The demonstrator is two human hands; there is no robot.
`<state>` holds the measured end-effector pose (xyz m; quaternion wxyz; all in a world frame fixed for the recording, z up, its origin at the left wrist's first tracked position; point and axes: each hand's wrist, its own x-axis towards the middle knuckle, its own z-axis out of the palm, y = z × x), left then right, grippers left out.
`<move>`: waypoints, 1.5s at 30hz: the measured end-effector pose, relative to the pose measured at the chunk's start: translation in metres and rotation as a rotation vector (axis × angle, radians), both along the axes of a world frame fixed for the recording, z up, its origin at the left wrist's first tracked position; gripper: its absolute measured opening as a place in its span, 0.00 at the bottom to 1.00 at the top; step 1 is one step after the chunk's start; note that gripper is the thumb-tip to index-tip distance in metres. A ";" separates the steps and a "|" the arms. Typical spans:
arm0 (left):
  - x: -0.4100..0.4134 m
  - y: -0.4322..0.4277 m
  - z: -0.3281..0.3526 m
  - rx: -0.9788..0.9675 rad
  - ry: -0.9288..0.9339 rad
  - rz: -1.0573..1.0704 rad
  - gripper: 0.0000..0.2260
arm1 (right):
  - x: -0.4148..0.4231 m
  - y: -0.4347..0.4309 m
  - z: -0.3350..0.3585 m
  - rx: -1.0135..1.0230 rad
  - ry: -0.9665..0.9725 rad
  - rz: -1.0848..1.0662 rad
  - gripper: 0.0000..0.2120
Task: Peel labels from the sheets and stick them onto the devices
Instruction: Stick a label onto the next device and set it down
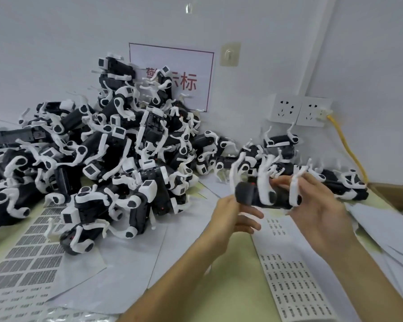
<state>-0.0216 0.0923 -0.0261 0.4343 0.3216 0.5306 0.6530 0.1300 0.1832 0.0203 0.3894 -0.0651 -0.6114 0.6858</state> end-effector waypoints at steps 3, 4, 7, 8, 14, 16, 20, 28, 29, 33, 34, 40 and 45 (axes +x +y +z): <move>-0.010 -0.004 0.006 0.032 -0.164 -0.102 0.24 | 0.009 0.010 -0.006 -0.159 -0.019 -0.137 0.14; -0.010 -0.006 0.009 0.031 -0.183 -0.184 0.27 | 0.011 0.012 -0.007 -0.150 -0.071 -0.193 0.15; -0.005 -0.008 0.012 -0.017 -0.157 -0.359 0.30 | 0.012 0.013 -0.009 -0.054 -0.103 -0.275 0.13; -0.001 -0.008 0.012 -0.039 -0.162 -0.403 0.32 | 0.012 0.012 -0.009 0.032 -0.107 -0.310 0.12; -0.001 -0.012 0.008 -0.067 -0.076 -0.582 0.31 | 0.006 0.006 -0.015 0.444 -0.185 -0.410 0.08; 0.002 -0.013 0.006 -0.051 -0.034 -0.569 0.29 | 0.003 0.003 -0.017 0.520 -0.208 -0.395 0.06; 0.011 -0.010 0.005 0.011 -0.083 -0.408 0.26 | -0.007 -0.008 -0.024 0.468 -0.290 -0.361 0.14; -0.002 -0.006 0.006 0.098 -0.144 0.007 0.24 | -0.018 -0.021 -0.031 0.128 -0.365 -0.181 0.14; -0.003 -0.007 0.006 0.118 -0.154 0.023 0.24 | -0.017 -0.021 -0.031 0.115 -0.367 -0.160 0.14; 0.000 -0.006 0.004 0.243 -0.257 0.091 0.24 | -0.011 -0.017 -0.029 0.125 -0.332 -0.125 0.15; 0.001 -0.005 0.004 0.269 -0.288 0.099 0.23 | -0.010 -0.016 -0.029 0.148 -0.337 -0.122 0.17; -0.004 -0.006 0.006 0.327 -0.371 0.085 0.32 | -0.014 -0.017 -0.031 0.313 -0.252 -0.192 0.21; -0.004 -0.007 0.005 0.286 -0.312 0.117 0.37 | -0.009 -0.015 -0.034 0.521 -0.218 -0.372 0.25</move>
